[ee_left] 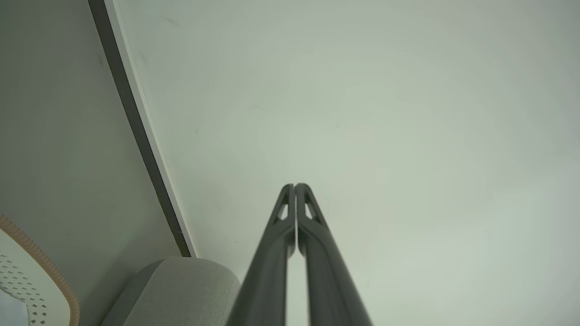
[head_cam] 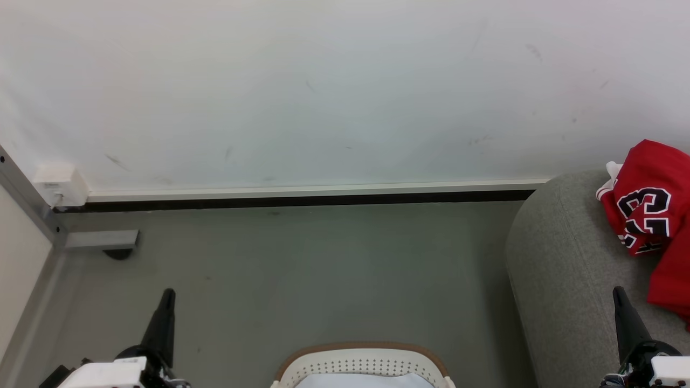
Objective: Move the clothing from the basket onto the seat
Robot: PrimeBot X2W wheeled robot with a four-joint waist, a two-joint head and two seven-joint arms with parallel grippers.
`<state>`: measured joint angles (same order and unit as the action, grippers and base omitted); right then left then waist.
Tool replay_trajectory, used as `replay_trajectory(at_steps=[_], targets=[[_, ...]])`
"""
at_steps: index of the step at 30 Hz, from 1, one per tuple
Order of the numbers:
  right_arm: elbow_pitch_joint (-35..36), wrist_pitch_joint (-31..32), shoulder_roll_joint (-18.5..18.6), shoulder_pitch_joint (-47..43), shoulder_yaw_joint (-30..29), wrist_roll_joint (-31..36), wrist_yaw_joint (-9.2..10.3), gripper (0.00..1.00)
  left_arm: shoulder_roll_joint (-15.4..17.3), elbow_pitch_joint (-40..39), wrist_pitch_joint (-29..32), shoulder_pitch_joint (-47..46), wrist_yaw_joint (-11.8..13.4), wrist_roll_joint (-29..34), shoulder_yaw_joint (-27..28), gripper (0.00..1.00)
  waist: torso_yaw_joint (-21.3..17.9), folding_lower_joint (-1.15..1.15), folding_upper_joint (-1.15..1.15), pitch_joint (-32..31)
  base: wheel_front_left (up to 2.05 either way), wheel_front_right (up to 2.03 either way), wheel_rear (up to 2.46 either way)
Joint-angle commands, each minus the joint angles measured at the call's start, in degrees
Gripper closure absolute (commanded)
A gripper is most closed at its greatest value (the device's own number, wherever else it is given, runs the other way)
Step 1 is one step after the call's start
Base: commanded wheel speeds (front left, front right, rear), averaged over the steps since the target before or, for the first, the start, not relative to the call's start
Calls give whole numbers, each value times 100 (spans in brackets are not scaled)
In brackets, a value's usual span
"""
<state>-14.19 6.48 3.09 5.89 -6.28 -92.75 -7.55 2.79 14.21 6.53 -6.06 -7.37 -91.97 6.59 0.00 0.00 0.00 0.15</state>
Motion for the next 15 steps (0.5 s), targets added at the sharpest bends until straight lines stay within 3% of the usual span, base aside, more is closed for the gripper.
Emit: replay_trajectory(at_steps=[1,15], targets=[[25,-2,-6,71,-26,36,13,100,8,-19,22,-48,-25,-79,10,100,0,0,0,0,0,0,0],[24,4,-10,72,-30,43,12,100,8,-20,22,-48,-25,-79,10,100,0,0,0,0,0,0,0]])
